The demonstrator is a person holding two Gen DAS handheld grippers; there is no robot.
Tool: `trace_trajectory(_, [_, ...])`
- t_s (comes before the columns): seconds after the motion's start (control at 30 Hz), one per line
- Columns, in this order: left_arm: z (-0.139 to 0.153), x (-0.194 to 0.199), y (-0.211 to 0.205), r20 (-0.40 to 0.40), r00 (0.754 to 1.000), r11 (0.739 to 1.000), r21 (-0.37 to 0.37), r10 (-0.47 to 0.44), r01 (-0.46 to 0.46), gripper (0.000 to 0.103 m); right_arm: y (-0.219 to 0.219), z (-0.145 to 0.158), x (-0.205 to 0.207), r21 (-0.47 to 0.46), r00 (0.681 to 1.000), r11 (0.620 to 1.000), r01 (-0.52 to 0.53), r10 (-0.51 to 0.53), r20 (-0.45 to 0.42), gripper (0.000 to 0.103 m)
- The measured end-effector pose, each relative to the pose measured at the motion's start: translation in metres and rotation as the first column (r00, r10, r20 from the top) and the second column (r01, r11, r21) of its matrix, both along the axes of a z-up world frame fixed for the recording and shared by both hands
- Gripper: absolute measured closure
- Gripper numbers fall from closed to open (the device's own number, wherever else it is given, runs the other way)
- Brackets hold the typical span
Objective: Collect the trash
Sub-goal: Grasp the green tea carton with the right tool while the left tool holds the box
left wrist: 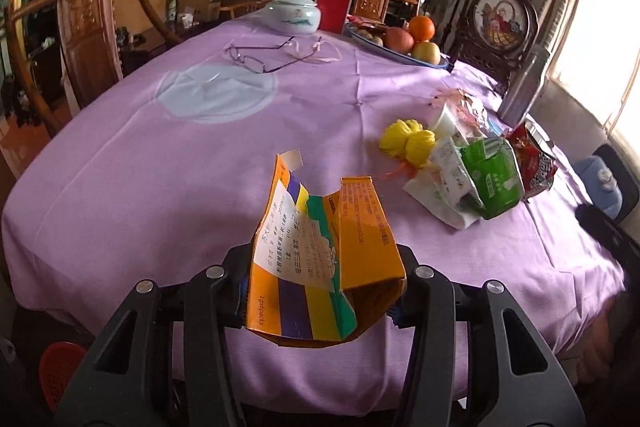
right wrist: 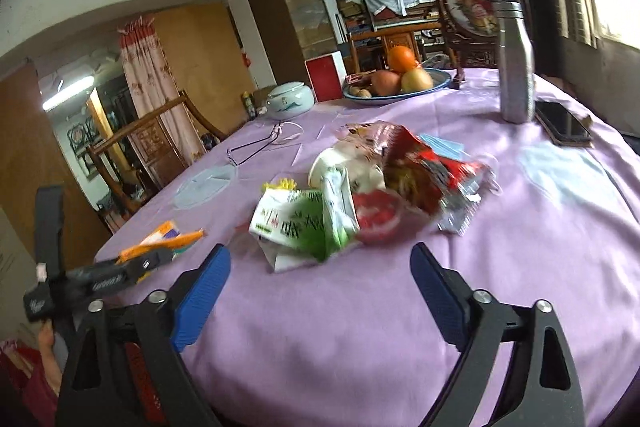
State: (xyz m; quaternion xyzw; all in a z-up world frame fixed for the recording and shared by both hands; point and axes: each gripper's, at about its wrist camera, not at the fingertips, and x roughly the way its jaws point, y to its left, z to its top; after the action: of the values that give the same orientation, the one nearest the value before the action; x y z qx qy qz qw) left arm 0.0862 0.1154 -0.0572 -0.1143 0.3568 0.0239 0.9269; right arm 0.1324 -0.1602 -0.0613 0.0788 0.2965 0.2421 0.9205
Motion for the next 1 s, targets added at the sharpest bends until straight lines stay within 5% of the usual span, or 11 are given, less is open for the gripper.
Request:
trace_trajectory(0.43, [-0.016, 0.006, 0.021, 0.005, 1.000, 0.999, -0.020, 0.030, -0.030, 0.054, 0.077, -0.010, 0.062, -0.218, 0.993, 0.976, -0.030, 0.005, -0.115, 0.008])
trace_trajectory(0.7, [-0.020, 0.007, 0.023, 0.012, 1.000, 1.000, -0.006, 0.028, -0.028, 0.052, 0.114, -0.031, 0.081, -0.419, 0.992, 0.908, -0.008, -0.047, -0.121, 0.005])
trace_trajectory(0.9, [-0.021, 0.011, 0.024, 0.007, 1.000, 0.999, -0.015, 0.029, -0.029, 0.052, 0.102, -0.028, 0.093, -0.359, 0.990, 0.934, -0.003, -0.047, -0.133, 0.006])
trace_trajectory(1.0, [-0.021, 0.014, 0.025, 0.005, 0.999, 0.999, -0.017, 0.032, -0.032, 0.052, 0.097, -0.024, 0.090, -0.318, 0.993, 0.948, -0.005, -0.033, -0.114, 0.018])
